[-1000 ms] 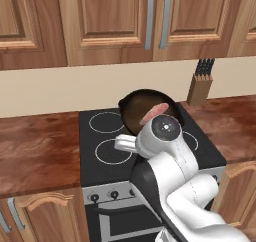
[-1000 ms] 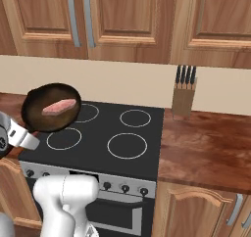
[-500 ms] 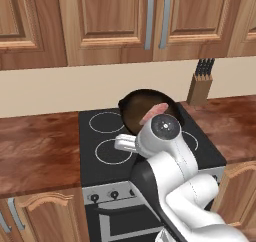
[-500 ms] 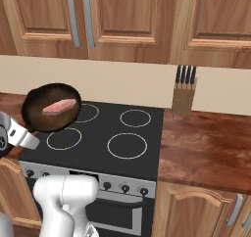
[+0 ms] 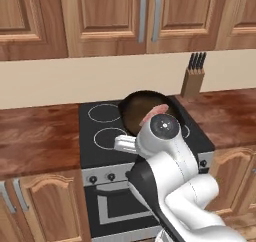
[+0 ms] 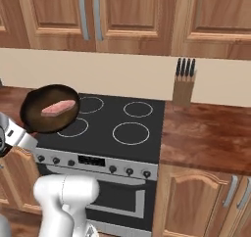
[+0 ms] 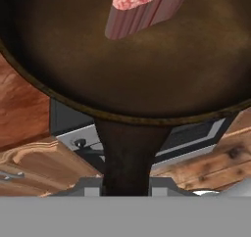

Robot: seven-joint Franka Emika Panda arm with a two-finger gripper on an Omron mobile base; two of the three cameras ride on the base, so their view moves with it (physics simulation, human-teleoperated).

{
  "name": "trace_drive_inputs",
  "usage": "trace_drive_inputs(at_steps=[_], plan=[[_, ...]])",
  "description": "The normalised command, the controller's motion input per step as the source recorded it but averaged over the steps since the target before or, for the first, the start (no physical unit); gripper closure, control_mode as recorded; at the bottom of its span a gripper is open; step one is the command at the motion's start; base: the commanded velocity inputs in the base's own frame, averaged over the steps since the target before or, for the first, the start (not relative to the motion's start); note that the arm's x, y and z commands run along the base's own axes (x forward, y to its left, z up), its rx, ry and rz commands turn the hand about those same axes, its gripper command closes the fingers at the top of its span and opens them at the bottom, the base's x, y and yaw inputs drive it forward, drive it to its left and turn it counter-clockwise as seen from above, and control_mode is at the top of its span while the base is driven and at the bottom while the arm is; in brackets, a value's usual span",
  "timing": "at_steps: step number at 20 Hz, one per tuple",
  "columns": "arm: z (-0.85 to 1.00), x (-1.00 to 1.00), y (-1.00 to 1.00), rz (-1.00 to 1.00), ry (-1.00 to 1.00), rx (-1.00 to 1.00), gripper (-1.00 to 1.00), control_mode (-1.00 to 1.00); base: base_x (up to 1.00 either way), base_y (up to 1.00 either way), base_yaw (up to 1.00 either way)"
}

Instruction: Pick up the pan with the steak in it and place it on the dining table. Then place the steak on the plate.

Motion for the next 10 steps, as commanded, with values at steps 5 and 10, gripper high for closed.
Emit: trace_drive_inputs(at_steps=[5, 10], plan=[[0.00, 0.00, 0.00, 0.00, 0.00, 0.00, 1.00, 1.00, -0.50, -0.02, 0.28], [0.00, 0.00, 0.00, 0.00, 0.00, 0.00, 1.00, 1.00, -0.31, -0.09, 0.40]])
